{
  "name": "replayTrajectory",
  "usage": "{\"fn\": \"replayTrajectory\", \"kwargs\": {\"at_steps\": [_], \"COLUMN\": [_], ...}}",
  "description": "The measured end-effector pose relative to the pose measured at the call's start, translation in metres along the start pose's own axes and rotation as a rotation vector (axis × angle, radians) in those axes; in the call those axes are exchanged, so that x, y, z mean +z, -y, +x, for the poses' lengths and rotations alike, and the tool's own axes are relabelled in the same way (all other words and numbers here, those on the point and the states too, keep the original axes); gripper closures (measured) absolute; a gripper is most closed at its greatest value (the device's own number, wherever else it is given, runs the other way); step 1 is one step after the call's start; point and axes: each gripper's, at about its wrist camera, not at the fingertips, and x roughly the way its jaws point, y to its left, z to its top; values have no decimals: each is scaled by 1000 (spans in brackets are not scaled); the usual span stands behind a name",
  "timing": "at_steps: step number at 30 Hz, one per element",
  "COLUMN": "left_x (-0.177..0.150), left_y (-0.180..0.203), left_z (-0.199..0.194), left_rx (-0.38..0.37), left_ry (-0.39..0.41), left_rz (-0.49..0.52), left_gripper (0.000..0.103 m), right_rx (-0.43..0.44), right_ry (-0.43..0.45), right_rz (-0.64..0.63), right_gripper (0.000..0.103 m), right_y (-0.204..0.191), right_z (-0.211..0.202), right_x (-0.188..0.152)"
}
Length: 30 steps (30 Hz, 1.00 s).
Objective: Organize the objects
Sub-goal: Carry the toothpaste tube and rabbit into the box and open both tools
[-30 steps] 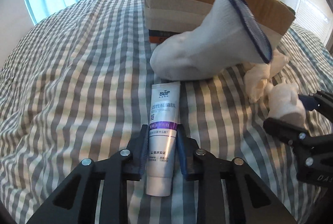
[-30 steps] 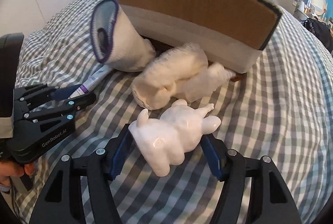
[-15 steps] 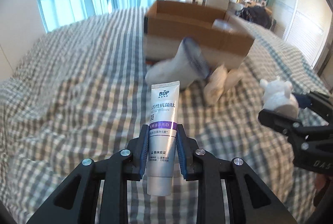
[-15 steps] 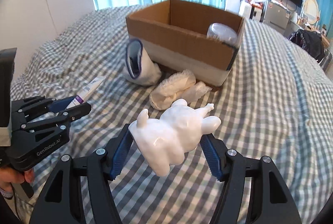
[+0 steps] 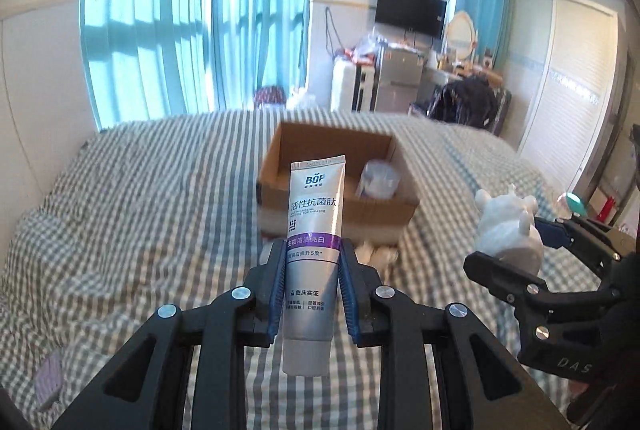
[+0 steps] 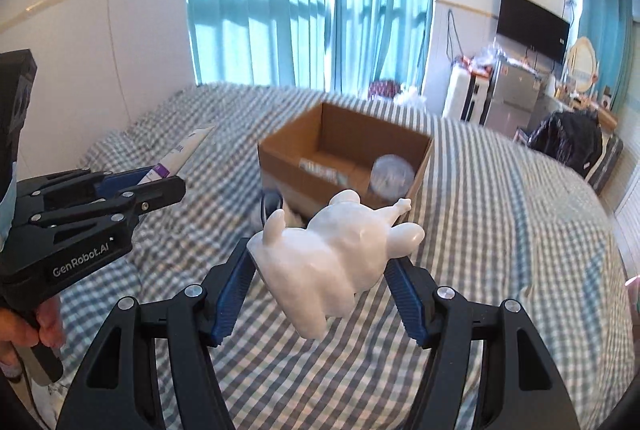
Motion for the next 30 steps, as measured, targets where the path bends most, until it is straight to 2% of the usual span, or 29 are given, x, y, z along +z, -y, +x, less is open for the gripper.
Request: {"fn": "replayTrajectory", "kwargs": {"at_steps": [7,11,14,20,30], "left_x": [46,75,93,111,109], "left_y": [4,4,5,4,-17], "left_z": [-2,13,33,86,204], "left_rx": [-9,-34,-26,-7,7], "left_ry": [50,66,75,47,-59], "left_rz": [5,-13,8,36,26], "left_gripper": [78,78,78,78,78], "right_rx": [-4,-6,-10,4,34], "right_ry": [122,153,164,154,49], "right_rz": [-15,-27,-42,-8,72], "right_gripper": [38,38,38,38,38], "right_y": [13,19,23,43,77], "right_z": [-27,-24,-10,39,173], "right_x": [47,74,93,126,145]}}
